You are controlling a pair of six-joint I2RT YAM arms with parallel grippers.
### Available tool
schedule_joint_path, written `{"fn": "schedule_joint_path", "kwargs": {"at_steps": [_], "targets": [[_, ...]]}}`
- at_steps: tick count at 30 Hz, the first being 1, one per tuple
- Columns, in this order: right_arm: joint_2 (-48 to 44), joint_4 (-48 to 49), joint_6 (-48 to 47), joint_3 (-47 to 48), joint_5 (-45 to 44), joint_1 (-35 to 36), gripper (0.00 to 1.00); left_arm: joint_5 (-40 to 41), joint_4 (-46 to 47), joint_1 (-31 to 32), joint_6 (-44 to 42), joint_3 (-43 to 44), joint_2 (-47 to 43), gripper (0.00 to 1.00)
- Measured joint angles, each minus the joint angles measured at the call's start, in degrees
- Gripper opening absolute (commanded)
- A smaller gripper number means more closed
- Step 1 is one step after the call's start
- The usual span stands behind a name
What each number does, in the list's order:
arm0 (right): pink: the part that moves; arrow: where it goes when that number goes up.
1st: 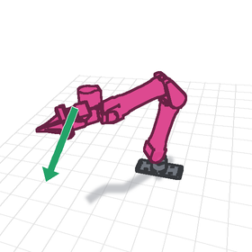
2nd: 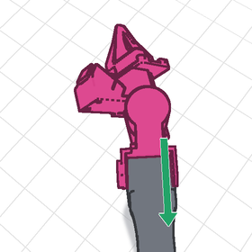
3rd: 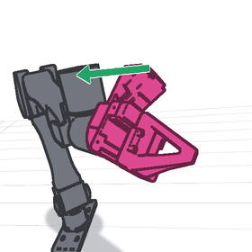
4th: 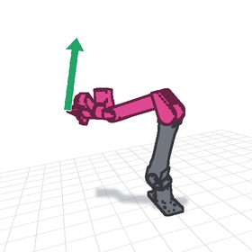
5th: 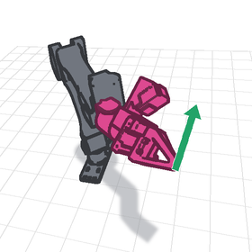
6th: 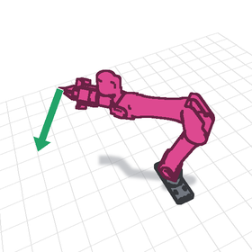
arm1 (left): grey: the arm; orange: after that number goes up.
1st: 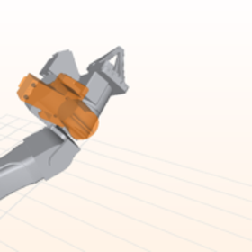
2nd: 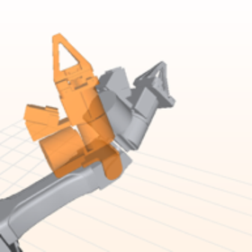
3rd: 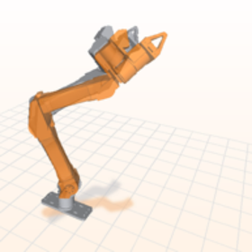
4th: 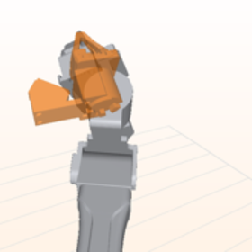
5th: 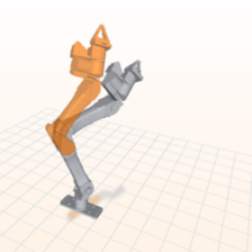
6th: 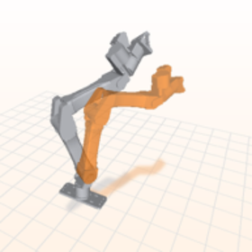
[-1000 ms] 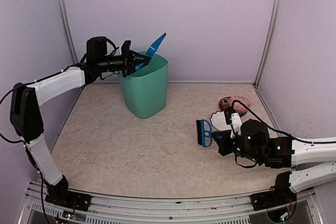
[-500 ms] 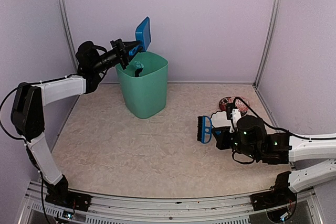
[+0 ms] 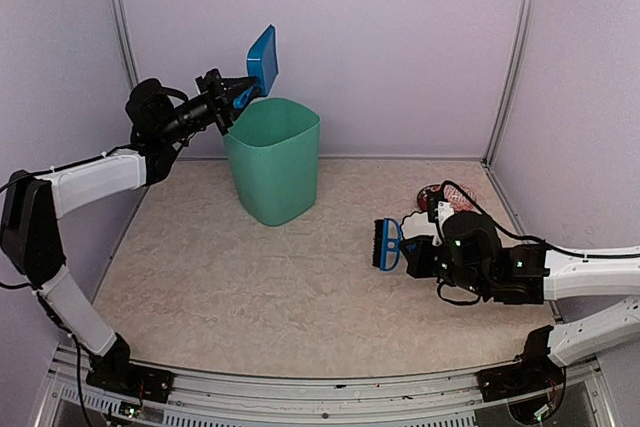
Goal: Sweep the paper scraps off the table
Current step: Dump the paper scraps in the dustpan into the trash bin, then put down the broom and dustpan at the center of the board.
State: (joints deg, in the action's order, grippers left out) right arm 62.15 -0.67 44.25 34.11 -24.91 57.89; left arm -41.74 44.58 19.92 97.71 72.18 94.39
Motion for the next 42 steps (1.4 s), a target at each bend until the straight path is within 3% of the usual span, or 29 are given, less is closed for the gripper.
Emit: {"fn": "schedule_joint_path", "kwargs": {"at_steps": [5, 10, 19, 29, 42], "targets": [[0.0, -0.13, -0.28, 0.0, 2.69, -1.97, 0.0, -3.21, -10.51, 0.15, -13.64, -2.91, -10.4, 0.0], [0.22, -0.04, -0.94, 0.0, 6.01, -3.34, 0.0, -2.01, -26.64, 1.73, -30.53, -5.05, -20.55, 0.0], [0.61, 3.72, -0.42, -2.56, 12.2, -5.62, 0.0, 15.54, -51.54, 13.05, -50.93, -12.83, -33.05, 0.0], [3.21, 9.4, 2.75, -4.66, 16.2, -5.97, 0.0, 37.35, -62.12, 29.68, -55.52, -22.69, -35.67, 0.0], [11.67, 18.21, 9.68, -5.7, 20.96, -6.23, 0.0, 48.68, -63.71, 36.28, -52.78, -27.91, -26.51, 0.0]]}}
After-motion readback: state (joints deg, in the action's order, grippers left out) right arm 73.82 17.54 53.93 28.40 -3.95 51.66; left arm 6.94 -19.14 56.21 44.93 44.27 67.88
